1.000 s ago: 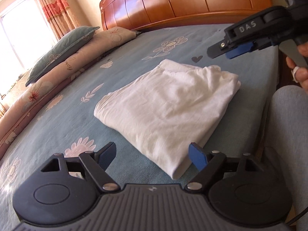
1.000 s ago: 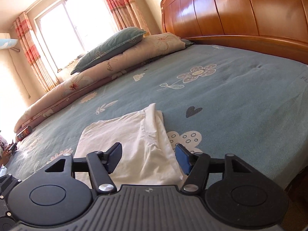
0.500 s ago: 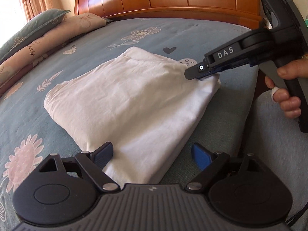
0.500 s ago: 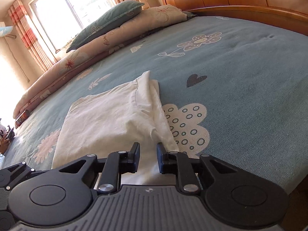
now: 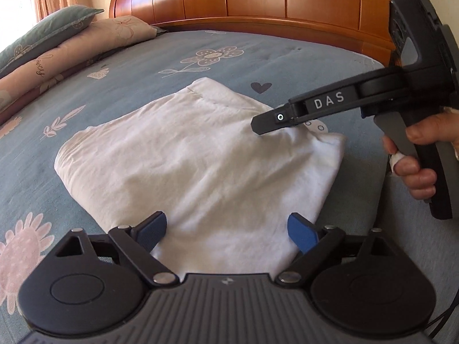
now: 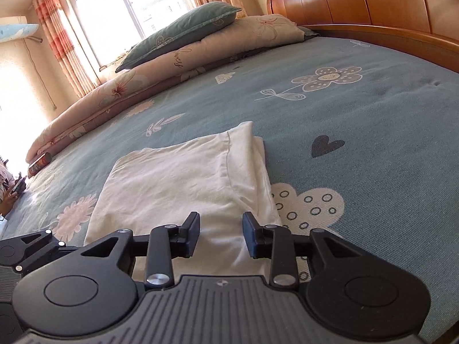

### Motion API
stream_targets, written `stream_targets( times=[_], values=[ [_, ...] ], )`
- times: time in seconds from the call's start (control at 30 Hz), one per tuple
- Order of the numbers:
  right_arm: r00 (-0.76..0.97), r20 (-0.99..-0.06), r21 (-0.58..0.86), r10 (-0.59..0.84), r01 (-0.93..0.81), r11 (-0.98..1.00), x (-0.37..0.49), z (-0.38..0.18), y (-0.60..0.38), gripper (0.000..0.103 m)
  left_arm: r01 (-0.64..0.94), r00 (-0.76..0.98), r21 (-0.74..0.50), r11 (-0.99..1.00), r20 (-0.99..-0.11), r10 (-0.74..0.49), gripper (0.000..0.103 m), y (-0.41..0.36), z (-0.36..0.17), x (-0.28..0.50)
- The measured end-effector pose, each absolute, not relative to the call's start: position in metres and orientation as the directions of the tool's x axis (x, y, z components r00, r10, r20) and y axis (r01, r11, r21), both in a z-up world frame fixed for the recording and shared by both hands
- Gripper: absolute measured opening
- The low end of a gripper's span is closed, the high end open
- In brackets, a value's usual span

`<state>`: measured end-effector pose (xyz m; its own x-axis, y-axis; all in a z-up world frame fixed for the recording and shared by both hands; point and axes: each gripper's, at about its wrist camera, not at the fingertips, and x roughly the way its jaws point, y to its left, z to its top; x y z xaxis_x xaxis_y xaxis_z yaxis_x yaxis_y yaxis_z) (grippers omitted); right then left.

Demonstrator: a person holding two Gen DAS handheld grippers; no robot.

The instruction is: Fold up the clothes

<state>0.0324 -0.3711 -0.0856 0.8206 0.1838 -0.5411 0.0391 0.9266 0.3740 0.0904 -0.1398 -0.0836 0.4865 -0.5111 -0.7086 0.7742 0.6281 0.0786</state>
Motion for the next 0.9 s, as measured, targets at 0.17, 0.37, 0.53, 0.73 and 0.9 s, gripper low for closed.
stream_targets(
  times=[0.17, 0.37, 0.53, 0.73, 0.9],
  values=[
    [0.837, -0.520, 0.359, 0.169, 0.034, 0.933, 0.028, -0.079, -0.373, 0.038, 0.759, 0.503, 0.031, 0.651, -0.663, -0.555, 0.092, -0.124, -0.060, 0.101],
    [0.846, -0.500, 0.367, 0.183, 0.016, 0.930, 0.038, -0.073, -0.368, 0.044, 0.709, 0.476, -0.040, 0.704, -0.709, -0.520, 0.092, -0.126, -0.078, 0.142],
    [0.831, -0.526, 0.367, 0.180, 0.032, 0.929, 0.039, -0.087, -0.367, 0.047, 0.708, 0.467, -0.061, 0.704, -0.707, -0.531, 0.097, -0.123, -0.087, 0.142],
    [0.864, -0.465, 0.349, 0.192, -0.020, 0.937, 0.030, -0.076, -0.360, 0.050, 0.703, 0.497, -0.044, 0.709, -0.683, -0.535, 0.097, -0.121, -0.065, 0.155],
    [0.849, -0.492, 0.314, 0.194, -0.035, 0.949, 0.031, -0.090, -0.349, 0.053, 0.647, 0.465, -0.134, 0.751, -0.710, -0.528, 0.098, -0.119, -0.080, 0.198]
  ],
)
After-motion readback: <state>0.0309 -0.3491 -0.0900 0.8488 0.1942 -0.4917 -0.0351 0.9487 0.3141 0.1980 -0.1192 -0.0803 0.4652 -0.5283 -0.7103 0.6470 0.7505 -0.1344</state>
